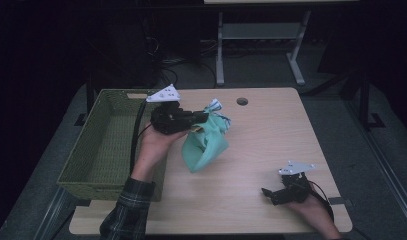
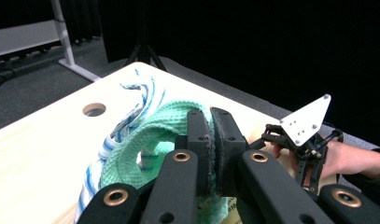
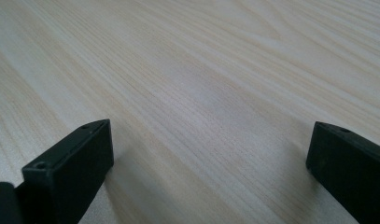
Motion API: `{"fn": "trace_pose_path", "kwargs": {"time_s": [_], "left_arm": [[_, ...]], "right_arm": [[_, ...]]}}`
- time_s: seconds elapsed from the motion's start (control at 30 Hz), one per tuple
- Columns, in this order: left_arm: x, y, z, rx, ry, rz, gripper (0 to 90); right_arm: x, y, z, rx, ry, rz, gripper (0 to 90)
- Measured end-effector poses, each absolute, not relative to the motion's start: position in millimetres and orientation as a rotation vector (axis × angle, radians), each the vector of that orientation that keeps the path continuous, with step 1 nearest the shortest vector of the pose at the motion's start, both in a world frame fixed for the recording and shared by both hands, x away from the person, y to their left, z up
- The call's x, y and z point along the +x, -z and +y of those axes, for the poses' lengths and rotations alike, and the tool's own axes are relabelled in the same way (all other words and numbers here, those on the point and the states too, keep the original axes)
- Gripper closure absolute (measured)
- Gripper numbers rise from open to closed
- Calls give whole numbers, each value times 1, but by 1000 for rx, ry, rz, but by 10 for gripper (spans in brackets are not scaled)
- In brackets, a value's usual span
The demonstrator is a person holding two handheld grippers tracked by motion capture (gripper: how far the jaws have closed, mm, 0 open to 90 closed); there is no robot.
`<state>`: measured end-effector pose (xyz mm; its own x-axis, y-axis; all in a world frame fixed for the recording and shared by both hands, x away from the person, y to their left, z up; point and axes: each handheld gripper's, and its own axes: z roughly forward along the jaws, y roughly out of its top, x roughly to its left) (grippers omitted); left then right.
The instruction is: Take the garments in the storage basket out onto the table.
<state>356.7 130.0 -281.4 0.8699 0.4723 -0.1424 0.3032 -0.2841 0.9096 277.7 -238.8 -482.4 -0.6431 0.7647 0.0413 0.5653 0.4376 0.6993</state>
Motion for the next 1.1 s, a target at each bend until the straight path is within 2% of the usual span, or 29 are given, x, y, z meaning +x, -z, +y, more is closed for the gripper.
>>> {"fn": "trace_pose_path", "kwargs": {"time_s": [1.1], "left_arm": [[359, 393, 47, 2095, -96, 562, 863]], "right_arm": [[278, 482, -239, 1144, -1006, 2413, 3]]}}
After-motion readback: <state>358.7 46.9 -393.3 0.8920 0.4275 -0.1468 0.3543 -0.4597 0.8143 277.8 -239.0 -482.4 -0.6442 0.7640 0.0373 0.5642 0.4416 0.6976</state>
